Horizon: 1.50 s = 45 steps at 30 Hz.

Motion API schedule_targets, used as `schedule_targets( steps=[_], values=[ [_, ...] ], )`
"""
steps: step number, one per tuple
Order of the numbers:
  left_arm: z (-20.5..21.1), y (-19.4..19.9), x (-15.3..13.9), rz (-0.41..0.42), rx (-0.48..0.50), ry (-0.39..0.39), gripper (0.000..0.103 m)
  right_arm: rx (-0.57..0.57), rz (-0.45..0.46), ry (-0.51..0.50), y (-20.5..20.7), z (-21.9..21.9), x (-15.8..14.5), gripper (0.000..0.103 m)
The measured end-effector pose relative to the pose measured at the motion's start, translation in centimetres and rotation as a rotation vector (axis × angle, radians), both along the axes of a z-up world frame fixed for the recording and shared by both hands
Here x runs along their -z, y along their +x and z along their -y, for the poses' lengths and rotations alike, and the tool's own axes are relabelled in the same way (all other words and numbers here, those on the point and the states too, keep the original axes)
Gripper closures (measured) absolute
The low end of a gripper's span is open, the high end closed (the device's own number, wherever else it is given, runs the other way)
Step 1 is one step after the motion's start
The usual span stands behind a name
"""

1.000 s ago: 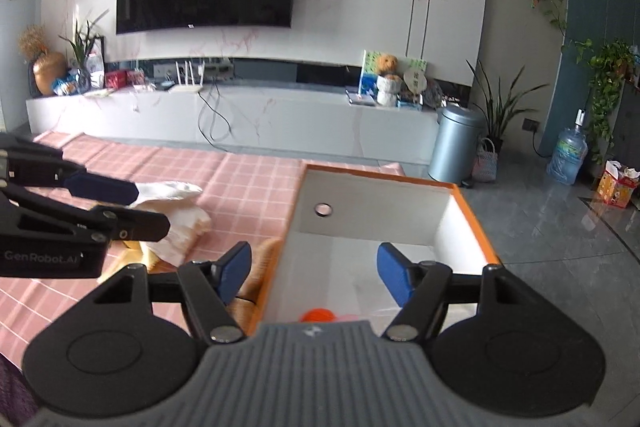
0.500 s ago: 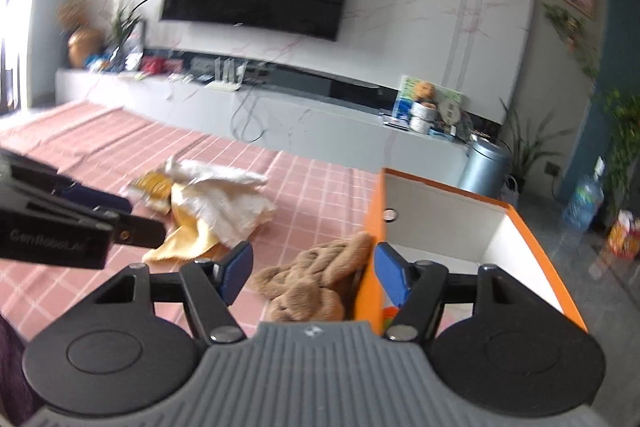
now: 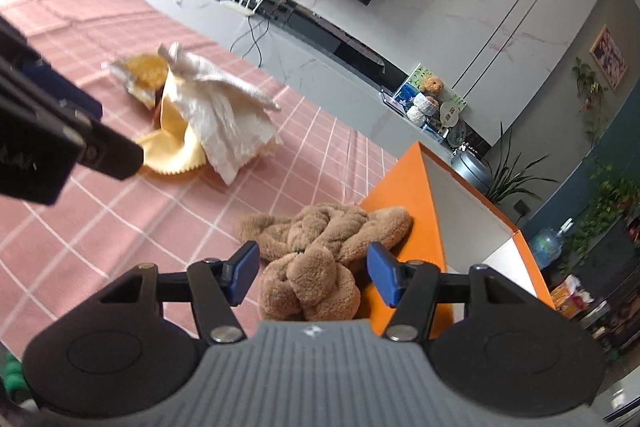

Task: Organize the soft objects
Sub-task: 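Lower right tool onto brown plush bear and close on it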

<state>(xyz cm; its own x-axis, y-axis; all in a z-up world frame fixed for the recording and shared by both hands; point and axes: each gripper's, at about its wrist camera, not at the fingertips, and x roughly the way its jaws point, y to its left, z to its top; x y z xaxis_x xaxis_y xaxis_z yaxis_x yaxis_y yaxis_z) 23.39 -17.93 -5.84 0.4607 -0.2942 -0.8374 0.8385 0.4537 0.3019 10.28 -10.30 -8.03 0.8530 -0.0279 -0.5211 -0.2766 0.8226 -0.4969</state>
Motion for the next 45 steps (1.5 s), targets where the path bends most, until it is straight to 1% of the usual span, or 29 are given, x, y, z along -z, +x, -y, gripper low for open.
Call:
schedule_targets(
  steps=[4, 8, 14, 15, 18, 20, 23, 25, 30, 35, 36, 37, 39, 43, 45],
  values=[
    [-0.2, -0.2, 0.1, -0.010, -0.010, 0.008, 0.052, 0.008, -0.010, -0.067, 1.2, -0.5, 1.5, 0.044],
    [-0.4, -0.5, -0.1, -0.012, -0.019, 0.006, 0.052, 0.024, -0.046, -0.067, 2.4, -0.4, 2.5, 0.044],
    [-0.5, -0.7, -1.0, -0.003, -0.031, -0.020, 0.052, 0.031, -0.061, -0.097, 3.3, -0.8, 3.6, 0.044],
    [-0.6, -0.8, -1.2, 0.001, -0.033, -0.028, 0.052, 0.032, -0.062, -0.103, 3.4, -0.8, 3.8, 0.045],
    [-0.9, -1.4, -1.8, 0.009, -0.043, -0.055, 0.052, 0.047, -0.066, -0.097, 3.7, -0.6, 4.1, 0.054],
    [-1.3, -1.7, -2.3, 0.021, -0.050, -0.073, 0.052, 0.054, -0.067, -0.070, 3.8, -0.2, 3.9, 0.062],
    [-1.8, -2.5, -3.0, 0.039, -0.075, -0.105, 0.052, 0.061, -0.066, -0.033, 3.9, 0.2, 3.5, 0.069],
    [-2.1, -2.9, -3.5, 0.051, -0.095, -0.128, 0.052, 0.060, -0.044, -0.008, 3.7, 0.4, 2.9, 0.072],
    [-3.8, -4.5, -4.7, 0.085, -0.154, -0.199, 0.052, 0.034, 0.021, 0.075, 3.9, 0.1, 0.3, 0.072],
    [-6.3, -6.0, -5.9, 0.121, -0.242, -0.292, 0.052, 0.009, 0.023, 0.196, 5.8, 0.2, -1.9, 0.072],
    [-6.8, -6.2, -6.1, 0.126, -0.259, -0.311, 0.051, 0.001, 0.025, 0.218, 6.2, 0.2, -2.3, 0.072],
    [-7.5, -6.4, -6.2, 0.132, -0.279, -0.333, 0.047, -0.001, 0.025, 0.232, 6.6, 0.0, -2.6, 0.072],
    [-8.7, -7.0, -6.4, 0.146, -0.318, -0.367, 0.042, -0.005, 0.024, 0.257, 7.5, -0.2, -2.9, 0.072],
    [-11.1, -8.0, -6.8, 0.174, -0.405, -0.431, 0.042, -0.009, -0.003, 0.304, 9.2, -0.7, -3.0, 0.072],
    [-12.4, -8.4, -6.8, 0.178, -0.450, -0.464, 0.042, -0.012, -0.015, 0.310, 9.7, -1.1, -2.7, 0.072]
  ],
)
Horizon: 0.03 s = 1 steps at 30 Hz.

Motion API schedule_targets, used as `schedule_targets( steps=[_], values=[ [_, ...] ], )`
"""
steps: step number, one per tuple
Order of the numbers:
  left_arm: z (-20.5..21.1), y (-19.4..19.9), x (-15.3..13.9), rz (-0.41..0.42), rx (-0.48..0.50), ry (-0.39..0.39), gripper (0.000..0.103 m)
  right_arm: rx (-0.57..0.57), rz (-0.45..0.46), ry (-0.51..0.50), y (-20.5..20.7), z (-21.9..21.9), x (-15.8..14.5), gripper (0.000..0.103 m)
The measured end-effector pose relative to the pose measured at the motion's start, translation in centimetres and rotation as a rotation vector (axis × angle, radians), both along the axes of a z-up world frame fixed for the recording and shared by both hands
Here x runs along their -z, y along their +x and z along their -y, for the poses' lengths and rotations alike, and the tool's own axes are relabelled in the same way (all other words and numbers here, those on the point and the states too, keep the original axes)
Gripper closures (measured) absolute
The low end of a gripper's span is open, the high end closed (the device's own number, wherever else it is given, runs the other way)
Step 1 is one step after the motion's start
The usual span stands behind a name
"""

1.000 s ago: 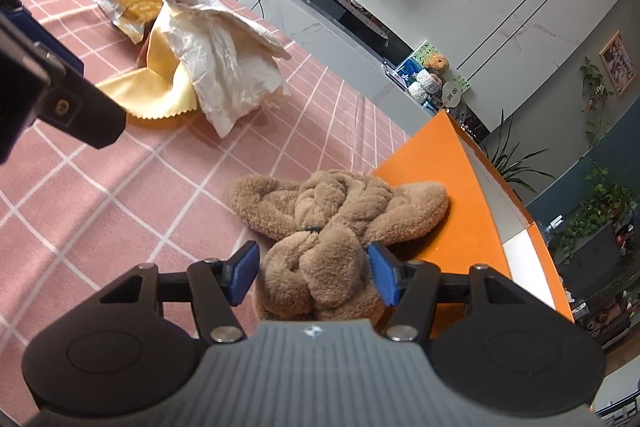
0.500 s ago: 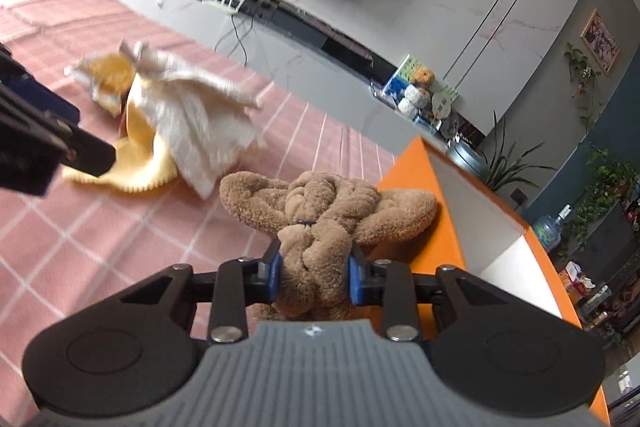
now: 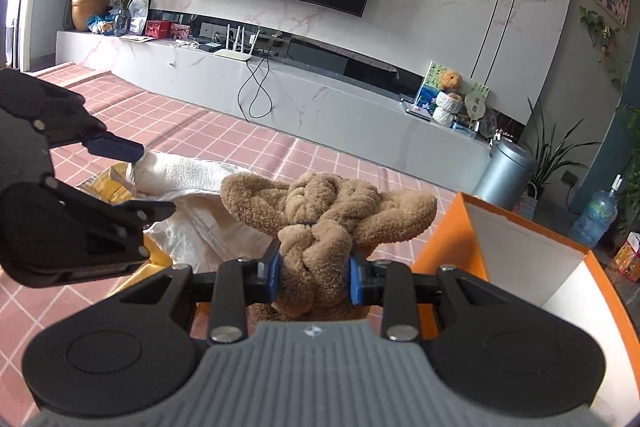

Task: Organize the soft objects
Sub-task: 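Lower right tool onto brown plush bear and close on it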

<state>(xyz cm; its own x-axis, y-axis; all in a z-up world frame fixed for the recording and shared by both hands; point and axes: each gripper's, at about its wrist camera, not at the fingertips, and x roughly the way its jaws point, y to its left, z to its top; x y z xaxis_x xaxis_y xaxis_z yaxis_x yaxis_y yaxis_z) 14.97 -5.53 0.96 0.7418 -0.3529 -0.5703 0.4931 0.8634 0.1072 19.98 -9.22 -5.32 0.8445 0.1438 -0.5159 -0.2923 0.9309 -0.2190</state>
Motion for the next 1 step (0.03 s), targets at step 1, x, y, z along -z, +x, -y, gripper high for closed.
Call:
schedule_targets(
  steps=[1],
  values=[
    [-0.54, -0.16, 0.01, 0.000, -0.017, -0.015, 0.042, -0.002, -0.006, 0.001, 0.18, -0.18, 0.15, 0.072]
  ],
)
